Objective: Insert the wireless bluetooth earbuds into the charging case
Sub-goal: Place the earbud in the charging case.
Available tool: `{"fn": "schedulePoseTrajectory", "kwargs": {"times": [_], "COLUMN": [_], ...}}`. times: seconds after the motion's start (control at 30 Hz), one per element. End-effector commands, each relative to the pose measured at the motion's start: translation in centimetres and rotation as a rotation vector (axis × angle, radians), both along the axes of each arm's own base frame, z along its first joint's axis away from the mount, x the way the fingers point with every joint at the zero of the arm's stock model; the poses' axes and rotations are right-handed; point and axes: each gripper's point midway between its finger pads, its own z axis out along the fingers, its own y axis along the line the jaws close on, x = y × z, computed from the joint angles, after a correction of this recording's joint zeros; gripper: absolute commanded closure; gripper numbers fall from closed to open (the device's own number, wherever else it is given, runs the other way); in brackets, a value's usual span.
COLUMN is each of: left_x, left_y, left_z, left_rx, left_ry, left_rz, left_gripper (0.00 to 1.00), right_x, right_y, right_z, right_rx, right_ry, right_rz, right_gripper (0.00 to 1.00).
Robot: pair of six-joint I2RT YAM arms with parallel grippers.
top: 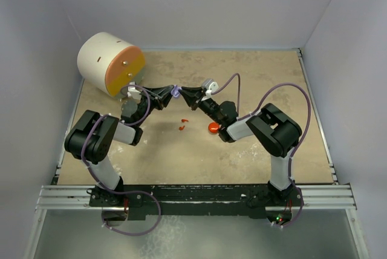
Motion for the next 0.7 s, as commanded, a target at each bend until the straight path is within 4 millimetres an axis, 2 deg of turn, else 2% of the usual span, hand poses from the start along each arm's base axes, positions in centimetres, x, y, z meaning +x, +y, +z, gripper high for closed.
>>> {"fn": "schedulePoseTrajectory", "kwargs": {"times": [0.0, 0.37, 0.67], "left_x": [-0.2, -0.2, -0.1], "left_y": [-0.1, -0.1, -0.1], "left_z": [4.3, 4.0, 3.2], "left_rx": [-0.053, -0.052, -0.047], "left_ry": [-0.141, -0.136, -0.121], "left_rz": [-0.001, -0.001, 0.005], "left_gripper": [1.0, 1.0, 1.0], "right_x": [-7.5, -7.4, -7.8], "right_y": [-7.3, -7.5, -7.8], "right_z": [17.6, 18.2, 19.2], "right_rx": [0.519, 0.535, 0.549], "right_ry": [-0.615, -0.625, -0.654], "right_rz": [-0.027, -0.027, -0.018], "right_gripper": [0.79, 0.7, 0.68]}}
